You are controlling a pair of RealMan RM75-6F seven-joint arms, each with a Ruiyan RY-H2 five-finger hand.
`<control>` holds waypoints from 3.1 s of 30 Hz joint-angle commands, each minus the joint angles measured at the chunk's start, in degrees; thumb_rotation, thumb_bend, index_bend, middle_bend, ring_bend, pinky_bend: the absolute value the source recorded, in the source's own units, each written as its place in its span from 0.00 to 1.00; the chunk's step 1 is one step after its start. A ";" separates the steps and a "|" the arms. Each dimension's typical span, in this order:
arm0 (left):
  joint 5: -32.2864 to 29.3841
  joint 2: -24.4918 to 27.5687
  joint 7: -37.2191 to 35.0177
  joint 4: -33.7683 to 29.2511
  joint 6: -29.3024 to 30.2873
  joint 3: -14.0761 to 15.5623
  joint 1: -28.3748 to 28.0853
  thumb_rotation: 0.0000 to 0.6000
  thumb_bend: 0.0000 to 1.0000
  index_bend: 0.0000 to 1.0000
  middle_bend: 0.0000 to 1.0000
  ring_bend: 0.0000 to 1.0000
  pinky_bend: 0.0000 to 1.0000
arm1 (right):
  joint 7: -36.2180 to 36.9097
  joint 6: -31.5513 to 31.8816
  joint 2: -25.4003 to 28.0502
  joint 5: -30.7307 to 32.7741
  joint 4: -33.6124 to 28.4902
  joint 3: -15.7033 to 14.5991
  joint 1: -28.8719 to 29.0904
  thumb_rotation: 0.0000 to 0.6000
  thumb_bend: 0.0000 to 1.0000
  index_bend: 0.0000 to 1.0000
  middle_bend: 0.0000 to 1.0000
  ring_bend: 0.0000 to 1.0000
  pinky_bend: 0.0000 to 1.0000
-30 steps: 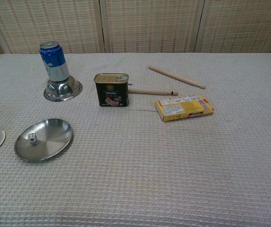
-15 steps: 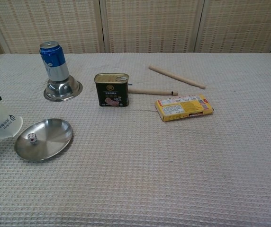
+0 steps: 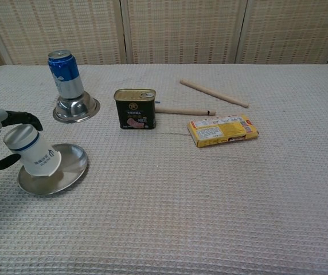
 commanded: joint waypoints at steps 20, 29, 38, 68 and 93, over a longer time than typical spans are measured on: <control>1.18 -2.14 0.12 -0.02 -1.85 1.57 -2.10 1.00 0.47 0.43 0.50 0.89 1.00 | -0.07 0.10 -0.02 0.23 -0.06 0.07 -0.08 0.93 0.17 0.00 0.00 0.00 0.00; -1.91 -4.21 4.95 4.83 -1.56 -1.12 -3.11 1.00 0.48 0.45 0.52 0.89 1.00 | 0.07 0.40 0.14 0.09 -0.15 0.06 -0.22 0.93 0.17 0.00 0.00 0.00 0.00; -2.42 -3.37 3.63 4.99 -2.86 -0.07 -3.21 1.00 0.52 0.50 0.58 0.89 1.00 | 0.14 0.24 0.02 -0.87 -0.19 -0.47 -0.19 0.93 0.17 0.00 0.00 0.00 0.00; -2.47 0.84 3.95 -1.18 -5.70 2.94 -3.50 1.00 0.56 0.50 0.61 0.89 1.00 | 0.04 -0.59 -0.22 -1.08 -0.09 -0.86 0.03 0.93 0.17 0.00 0.00 0.00 0.00; -2.12 1.10 2.75 -0.77 -4.03 2.44 -3.05 1.00 0.57 0.50 0.60 0.89 1.00 | -0.16 -0.58 -0.13 -0.77 -0.31 -0.86 -0.08 0.93 0.17 0.00 0.00 0.00 0.00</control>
